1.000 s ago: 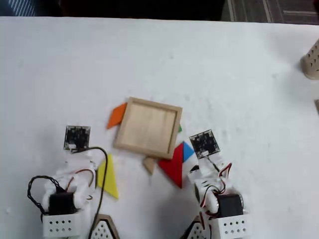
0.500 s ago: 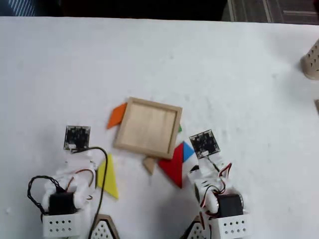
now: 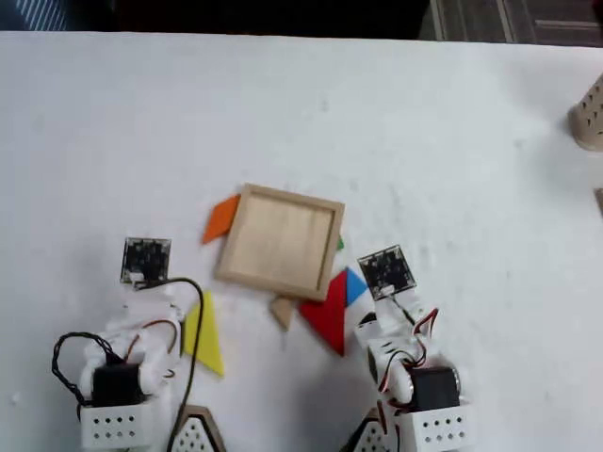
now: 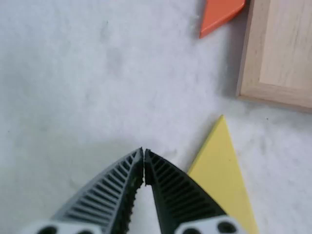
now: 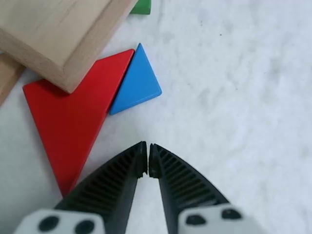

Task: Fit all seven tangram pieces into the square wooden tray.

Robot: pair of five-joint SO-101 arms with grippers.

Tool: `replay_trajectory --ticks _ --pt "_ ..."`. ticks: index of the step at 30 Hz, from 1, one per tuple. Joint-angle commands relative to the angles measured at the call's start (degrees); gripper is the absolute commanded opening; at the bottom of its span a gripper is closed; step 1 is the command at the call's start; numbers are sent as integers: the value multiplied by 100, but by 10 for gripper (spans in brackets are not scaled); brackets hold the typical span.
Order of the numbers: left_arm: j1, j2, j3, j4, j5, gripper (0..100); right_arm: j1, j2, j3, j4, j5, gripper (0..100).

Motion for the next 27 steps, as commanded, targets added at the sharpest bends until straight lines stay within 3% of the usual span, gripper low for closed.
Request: replay_trajectory --ticks 1,11,23,27 --pt "-13 -57 -18 44 0 24 -13 -48 44 22 53 18" --pt "-31 -57 -105 18 0 24 -31 -48 44 22 70 18" --pt "-22 -57 -44 -1829 0 24 22 -57 44 13 70 18" --pt "145 -57 -35 -1916 -35 24 22 -57 44 13 79 18"
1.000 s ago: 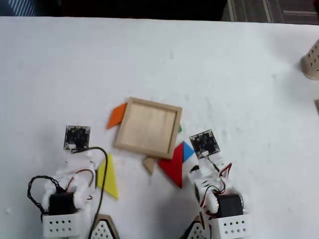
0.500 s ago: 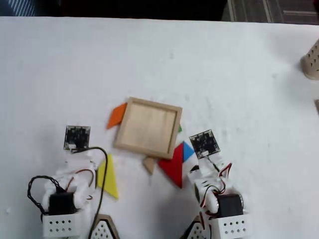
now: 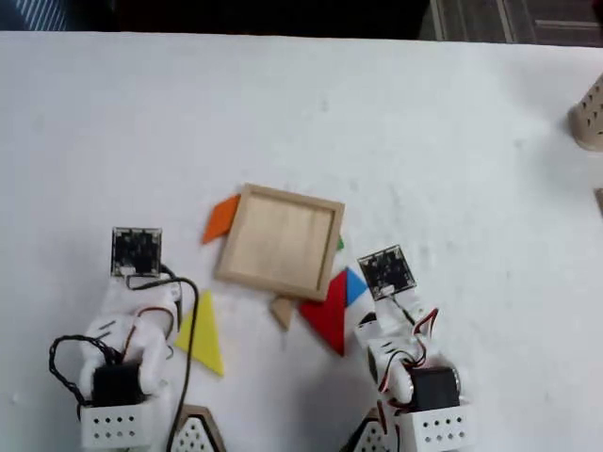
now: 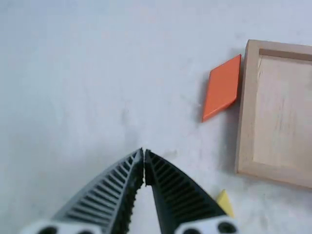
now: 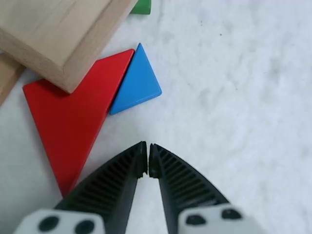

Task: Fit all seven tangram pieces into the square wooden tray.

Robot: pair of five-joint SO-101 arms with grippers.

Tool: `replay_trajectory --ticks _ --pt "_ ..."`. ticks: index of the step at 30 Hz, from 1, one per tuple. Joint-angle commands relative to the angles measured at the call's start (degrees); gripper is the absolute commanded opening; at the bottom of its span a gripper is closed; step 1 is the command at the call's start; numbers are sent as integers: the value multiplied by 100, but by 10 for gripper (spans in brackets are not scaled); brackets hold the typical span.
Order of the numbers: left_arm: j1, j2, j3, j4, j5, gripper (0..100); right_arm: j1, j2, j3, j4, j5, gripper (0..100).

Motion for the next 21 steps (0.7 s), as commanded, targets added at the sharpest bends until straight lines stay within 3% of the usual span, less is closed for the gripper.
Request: replay_trajectory --ticks 1,5,12,21 --pt "321 -31 -105 -220 -35 24 22 -57 44 13 79 18" --pt "848 -22 -571 369 -35 24 22 -57 44 4 79 18" --pt "892 453 -1530 659 -35 24 251 -92 9 -75 79 18" --pt "945 4602 -4079 448 18 24 286 -92 9 -75 79 18"
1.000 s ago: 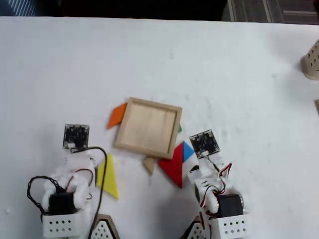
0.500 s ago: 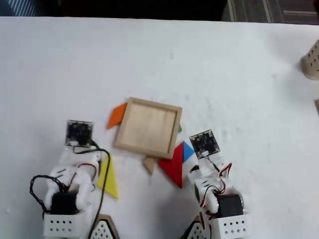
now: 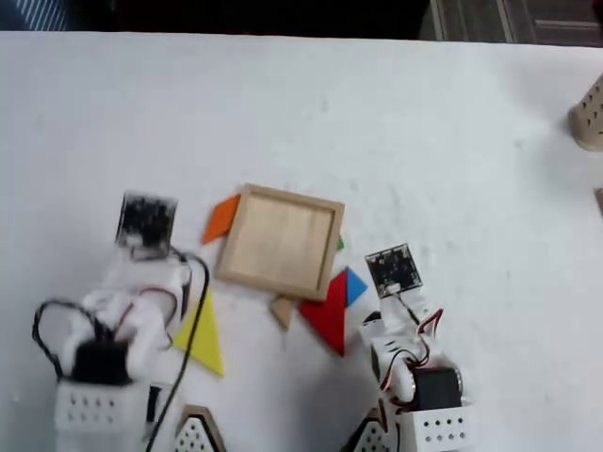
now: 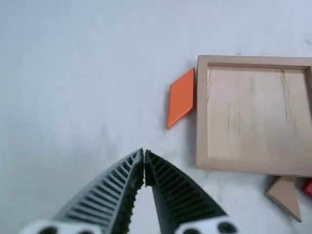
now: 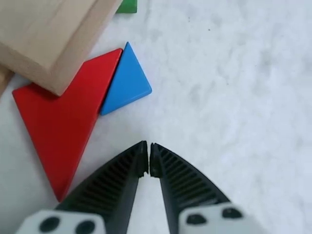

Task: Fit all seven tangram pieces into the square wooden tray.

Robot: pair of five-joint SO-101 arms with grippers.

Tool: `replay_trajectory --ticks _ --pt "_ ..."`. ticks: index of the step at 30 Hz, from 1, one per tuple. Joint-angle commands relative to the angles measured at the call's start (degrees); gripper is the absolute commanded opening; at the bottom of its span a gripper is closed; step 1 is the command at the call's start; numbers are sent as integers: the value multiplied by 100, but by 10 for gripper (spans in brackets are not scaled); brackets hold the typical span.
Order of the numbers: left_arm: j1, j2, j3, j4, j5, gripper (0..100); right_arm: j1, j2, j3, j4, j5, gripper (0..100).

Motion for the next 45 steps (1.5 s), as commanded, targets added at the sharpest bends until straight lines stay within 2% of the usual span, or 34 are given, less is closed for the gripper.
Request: replay_trajectory --ticks 1,4,9,15,17,20,28,32,35,42,45 --pt "145 2545 -1635 -158 26 24 84 -75 9 -75 79 18" --pt "312 3916 -2374 -158 387 24 84 -75 9 -75 79 18" --pt "1147 5842 -3059 -457 607 44 92 -75 9 -75 79 18" --pt "1270 7327 -3314 -1178 1134 287 92 -75 18 -75 79 18" --pt "1270 7503 -3473 -1178 1178 317 92 -75 18 -75 79 18" --pt "1165 7538 -3587 -1187 1178 295 92 -75 18 -75 79 18" --pt "418 7565 -3429 -2031 941 275 92 -75 18 -66 79 18" --pt "637 7574 -3191 -2145 422 272 92 -75 18 -66 79 18" --pt "866 7574 -3103 -2207 519 271 92 -75 18 -57 79 18" --pt "866 7705 -3288 -1925 703 266 92 -75 18 -57 79 18" --pt "866 8127 -3763 -1556 668 189 92 -75 18 -48 79 18"
